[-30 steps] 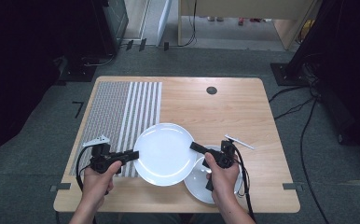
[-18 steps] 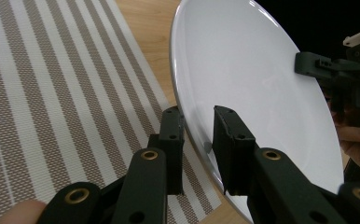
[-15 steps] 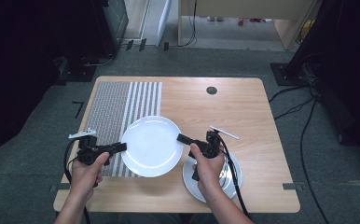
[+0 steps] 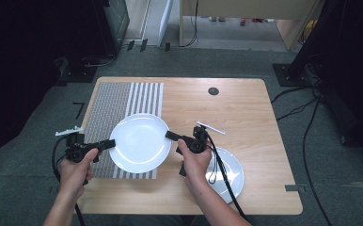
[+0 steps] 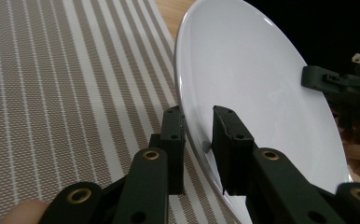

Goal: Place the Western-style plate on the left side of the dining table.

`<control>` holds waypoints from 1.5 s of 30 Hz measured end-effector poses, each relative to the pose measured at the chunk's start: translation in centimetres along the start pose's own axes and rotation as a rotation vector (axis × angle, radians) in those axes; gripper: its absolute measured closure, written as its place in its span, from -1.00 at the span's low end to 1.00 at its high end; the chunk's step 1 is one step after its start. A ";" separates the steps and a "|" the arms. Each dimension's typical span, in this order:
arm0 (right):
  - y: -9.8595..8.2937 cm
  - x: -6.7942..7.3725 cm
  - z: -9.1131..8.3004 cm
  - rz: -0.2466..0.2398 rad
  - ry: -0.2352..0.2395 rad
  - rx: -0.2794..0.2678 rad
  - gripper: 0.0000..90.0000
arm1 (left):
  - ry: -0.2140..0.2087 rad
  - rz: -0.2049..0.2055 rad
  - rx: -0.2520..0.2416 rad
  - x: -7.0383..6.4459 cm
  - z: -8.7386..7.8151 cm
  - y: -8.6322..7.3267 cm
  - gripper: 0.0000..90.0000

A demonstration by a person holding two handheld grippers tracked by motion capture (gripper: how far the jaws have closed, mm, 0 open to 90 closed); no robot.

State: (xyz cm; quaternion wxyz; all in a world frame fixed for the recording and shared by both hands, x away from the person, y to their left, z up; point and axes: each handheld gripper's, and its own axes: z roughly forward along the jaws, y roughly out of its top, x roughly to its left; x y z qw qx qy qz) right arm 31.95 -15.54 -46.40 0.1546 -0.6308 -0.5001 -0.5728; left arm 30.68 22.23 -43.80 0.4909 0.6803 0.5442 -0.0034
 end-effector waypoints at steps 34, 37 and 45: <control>-0.6 -2.3 10.9 0.156 -0.043 -0.067 0.96 | 0.171 -0.156 -0.053 8.4 2.6 4.0 0.73; -0.4 -2.8 11.8 0.168 -0.053 -0.070 0.96 | 0.198 -0.148 -0.060 8.6 3.3 4.6 0.73; 0.6 -3.6 13.5 0.185 -0.082 -0.075 0.96 | 0.210 -0.191 -0.068 10.4 5.0 5.2 0.73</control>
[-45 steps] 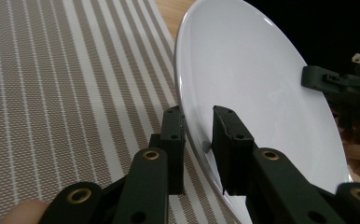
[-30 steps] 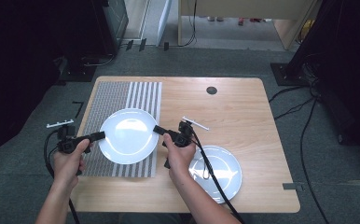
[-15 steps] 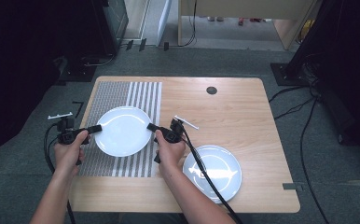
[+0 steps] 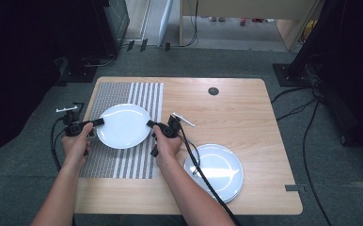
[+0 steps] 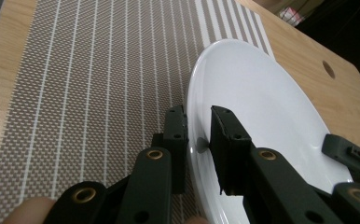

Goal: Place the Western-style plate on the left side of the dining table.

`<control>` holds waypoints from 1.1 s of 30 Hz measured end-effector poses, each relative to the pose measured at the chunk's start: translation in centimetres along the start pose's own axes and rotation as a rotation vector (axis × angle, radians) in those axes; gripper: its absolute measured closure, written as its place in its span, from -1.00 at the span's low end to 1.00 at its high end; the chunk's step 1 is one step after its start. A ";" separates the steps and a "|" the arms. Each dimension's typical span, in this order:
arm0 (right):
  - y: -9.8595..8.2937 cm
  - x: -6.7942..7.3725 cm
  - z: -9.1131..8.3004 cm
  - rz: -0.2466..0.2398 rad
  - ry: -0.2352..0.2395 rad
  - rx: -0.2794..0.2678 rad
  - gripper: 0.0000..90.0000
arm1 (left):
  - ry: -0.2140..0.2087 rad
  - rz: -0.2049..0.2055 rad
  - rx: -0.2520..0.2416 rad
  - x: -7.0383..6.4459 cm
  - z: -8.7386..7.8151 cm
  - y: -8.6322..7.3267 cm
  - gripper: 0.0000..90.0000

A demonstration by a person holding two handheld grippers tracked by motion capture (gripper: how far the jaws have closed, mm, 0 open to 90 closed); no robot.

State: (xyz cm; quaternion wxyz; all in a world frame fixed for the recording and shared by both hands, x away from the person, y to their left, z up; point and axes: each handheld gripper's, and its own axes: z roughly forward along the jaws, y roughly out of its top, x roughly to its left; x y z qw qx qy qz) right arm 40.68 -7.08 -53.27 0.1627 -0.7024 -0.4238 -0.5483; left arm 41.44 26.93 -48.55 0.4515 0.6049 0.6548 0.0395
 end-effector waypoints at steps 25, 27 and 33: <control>2.0 0.1 3.4 -0.107 -0.120 -0.033 0.90 | 0.030 -0.139 -0.029 1.5 3.2 0.2 0.69; 2.0 0.1 3.5 -0.117 -0.114 -0.036 0.92 | 0.034 -0.137 -0.024 1.6 3.3 0.1 0.66; 1.7 0.2 3.7 -0.185 -0.145 -0.045 0.88 | 0.059 -0.107 -0.029 1.5 3.5 -0.1 0.70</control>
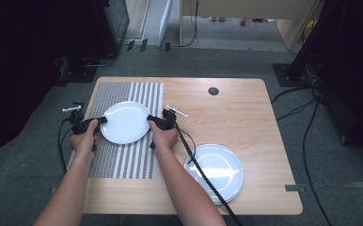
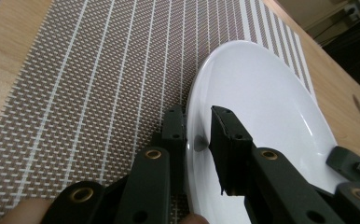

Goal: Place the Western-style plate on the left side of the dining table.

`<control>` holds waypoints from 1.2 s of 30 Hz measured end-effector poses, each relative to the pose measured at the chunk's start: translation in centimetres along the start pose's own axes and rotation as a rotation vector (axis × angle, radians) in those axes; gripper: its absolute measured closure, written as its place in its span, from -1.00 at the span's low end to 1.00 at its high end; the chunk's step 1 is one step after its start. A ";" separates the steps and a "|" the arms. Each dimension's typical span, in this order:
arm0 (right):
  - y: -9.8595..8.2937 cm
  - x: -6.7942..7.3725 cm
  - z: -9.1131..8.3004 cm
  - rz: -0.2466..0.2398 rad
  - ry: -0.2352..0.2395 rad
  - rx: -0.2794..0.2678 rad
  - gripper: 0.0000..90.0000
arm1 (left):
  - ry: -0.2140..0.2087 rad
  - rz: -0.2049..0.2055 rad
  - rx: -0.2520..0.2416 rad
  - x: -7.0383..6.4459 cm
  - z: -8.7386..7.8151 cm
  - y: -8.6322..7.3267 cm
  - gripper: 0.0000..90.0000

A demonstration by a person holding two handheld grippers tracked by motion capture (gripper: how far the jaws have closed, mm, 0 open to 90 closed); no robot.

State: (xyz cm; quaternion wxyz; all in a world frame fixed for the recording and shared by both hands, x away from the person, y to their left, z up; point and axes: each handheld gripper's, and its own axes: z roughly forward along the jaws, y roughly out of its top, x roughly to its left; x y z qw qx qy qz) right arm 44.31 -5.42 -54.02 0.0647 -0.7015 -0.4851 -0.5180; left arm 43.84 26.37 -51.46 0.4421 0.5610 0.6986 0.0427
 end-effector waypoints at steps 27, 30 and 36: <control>1.7 2.8 -3.3 -0.482 -0.024 0.041 -0.09 | 0.065 0.283 -0.127 -4.0 -4.6 -2.0 -0.47; 2.0 3.4 -4.4 -0.517 -0.013 0.056 -0.17 | 0.059 0.314 -0.135 -4.4 -5.5 -2.5 -0.56; 2.6 4.8 -6.5 -0.554 0.018 0.033 -0.34 | 0.026 0.346 -0.143 -4.9 -7.3 -3.4 -0.61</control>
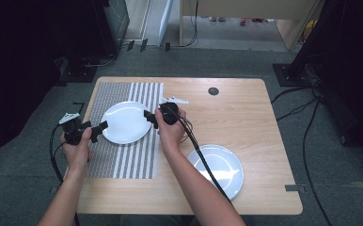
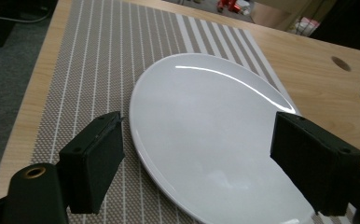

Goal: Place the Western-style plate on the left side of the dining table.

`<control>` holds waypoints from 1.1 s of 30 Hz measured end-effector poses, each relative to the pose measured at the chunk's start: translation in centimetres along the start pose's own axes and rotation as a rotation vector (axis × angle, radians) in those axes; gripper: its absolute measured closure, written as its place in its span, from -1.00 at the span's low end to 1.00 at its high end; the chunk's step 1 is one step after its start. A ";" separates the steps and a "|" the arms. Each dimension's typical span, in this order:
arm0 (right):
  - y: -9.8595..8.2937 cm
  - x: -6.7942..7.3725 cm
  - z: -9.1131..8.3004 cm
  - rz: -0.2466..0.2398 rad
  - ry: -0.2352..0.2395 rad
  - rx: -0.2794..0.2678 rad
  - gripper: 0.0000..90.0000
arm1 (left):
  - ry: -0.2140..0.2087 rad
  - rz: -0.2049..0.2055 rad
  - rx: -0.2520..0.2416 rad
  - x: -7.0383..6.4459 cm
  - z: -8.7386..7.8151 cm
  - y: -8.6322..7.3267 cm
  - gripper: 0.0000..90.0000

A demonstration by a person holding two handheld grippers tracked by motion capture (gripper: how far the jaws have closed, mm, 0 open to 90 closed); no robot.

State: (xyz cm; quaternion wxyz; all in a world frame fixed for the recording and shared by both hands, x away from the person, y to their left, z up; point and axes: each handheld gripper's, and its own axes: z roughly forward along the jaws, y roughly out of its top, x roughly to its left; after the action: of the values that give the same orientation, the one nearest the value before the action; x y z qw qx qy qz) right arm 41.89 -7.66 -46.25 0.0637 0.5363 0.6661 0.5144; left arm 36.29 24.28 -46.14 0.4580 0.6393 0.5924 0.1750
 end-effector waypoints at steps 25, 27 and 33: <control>0.0 -3.7 -8.2 -0.084 -0.071 -0.002 -0.60 | -0.085 0.031 -0.013 0.1 -5.5 -5.6 -0.75; -0.2 -4.1 -9.0 -0.088 -0.071 -0.003 -0.61 | -0.083 0.037 -0.009 0.0 -6.0 -6.2 -0.75; -1.1 -6.1 -11.1 -0.062 -0.051 -0.007 -0.62 | -0.062 0.049 -0.019 -0.1 -7.3 -8.2 -0.75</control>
State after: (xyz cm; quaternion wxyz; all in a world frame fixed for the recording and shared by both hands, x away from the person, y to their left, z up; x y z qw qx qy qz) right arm 36.64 -19.14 -44.76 0.0985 0.5284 0.6786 0.5006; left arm 25.75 25.93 -48.76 0.4777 0.6544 0.5604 0.1718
